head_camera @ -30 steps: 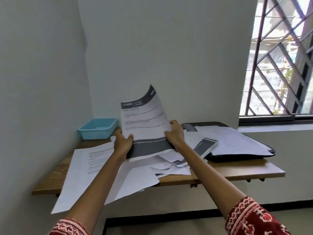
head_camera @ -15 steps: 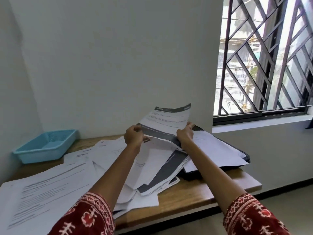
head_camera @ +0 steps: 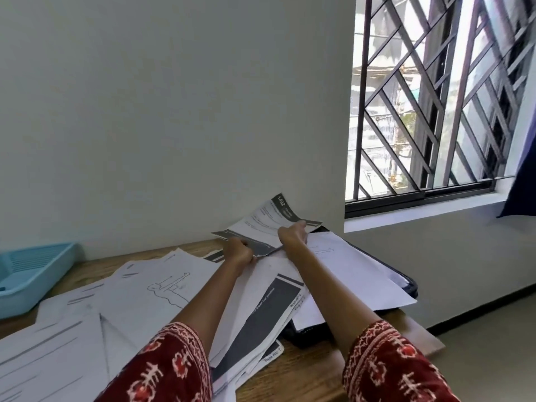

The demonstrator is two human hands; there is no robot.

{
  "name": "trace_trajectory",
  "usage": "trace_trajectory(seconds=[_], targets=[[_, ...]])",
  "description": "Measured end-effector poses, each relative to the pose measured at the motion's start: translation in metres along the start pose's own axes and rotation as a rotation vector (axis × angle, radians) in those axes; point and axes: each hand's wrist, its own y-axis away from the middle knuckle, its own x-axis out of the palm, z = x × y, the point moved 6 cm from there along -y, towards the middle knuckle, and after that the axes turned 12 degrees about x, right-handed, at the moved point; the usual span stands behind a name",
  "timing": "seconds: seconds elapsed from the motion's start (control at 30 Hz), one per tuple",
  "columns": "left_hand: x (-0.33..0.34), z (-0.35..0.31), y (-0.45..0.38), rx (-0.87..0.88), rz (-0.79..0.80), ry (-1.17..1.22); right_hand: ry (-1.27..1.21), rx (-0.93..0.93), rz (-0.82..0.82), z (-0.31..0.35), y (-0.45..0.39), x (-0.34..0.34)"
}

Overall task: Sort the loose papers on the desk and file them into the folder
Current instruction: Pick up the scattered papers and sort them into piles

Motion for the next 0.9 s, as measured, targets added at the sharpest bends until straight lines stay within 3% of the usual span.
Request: trace_trajectory(seconds=[0.1, 0.2, 0.37, 0.5, 0.6, 0.7, 0.8, 0.9], targets=[[0.012, 0.004, -0.004, 0.012, 0.035, -0.101, 0.089, -0.055, -0.051, -0.001, -0.01, -0.019], [0.014, 0.007, -0.003, 0.033, 0.033, -0.188, 0.372, -0.111, -0.095, -0.005, -0.02, -0.044], [0.011, 0.012, 0.004, 0.035, 0.045, -0.161, 0.844, 0.084, -0.201, -0.034, -0.027, -0.112], [0.014, 0.006, 0.016, 0.087, 0.058, -0.197, 0.82, 0.061, -0.186, -0.042, -0.025, -0.136], [0.016, 0.005, 0.019, 0.091, 0.055, -0.184, 0.646, 0.063, -0.166, -0.045, -0.02, -0.147], [0.02, 0.004, 0.023, 0.085, 0.068, -0.154, 0.517, 0.07, -0.247, -0.049, -0.01, -0.163], [0.023, 0.004, 0.024, 0.085, 0.089, -0.143, 0.592, 0.062, -0.236, -0.051, 0.002, -0.164], [0.026, 0.008, 0.026, 0.08, 0.106, -0.218, 0.839, 0.053, -0.175, -0.047, 0.021, -0.156]])
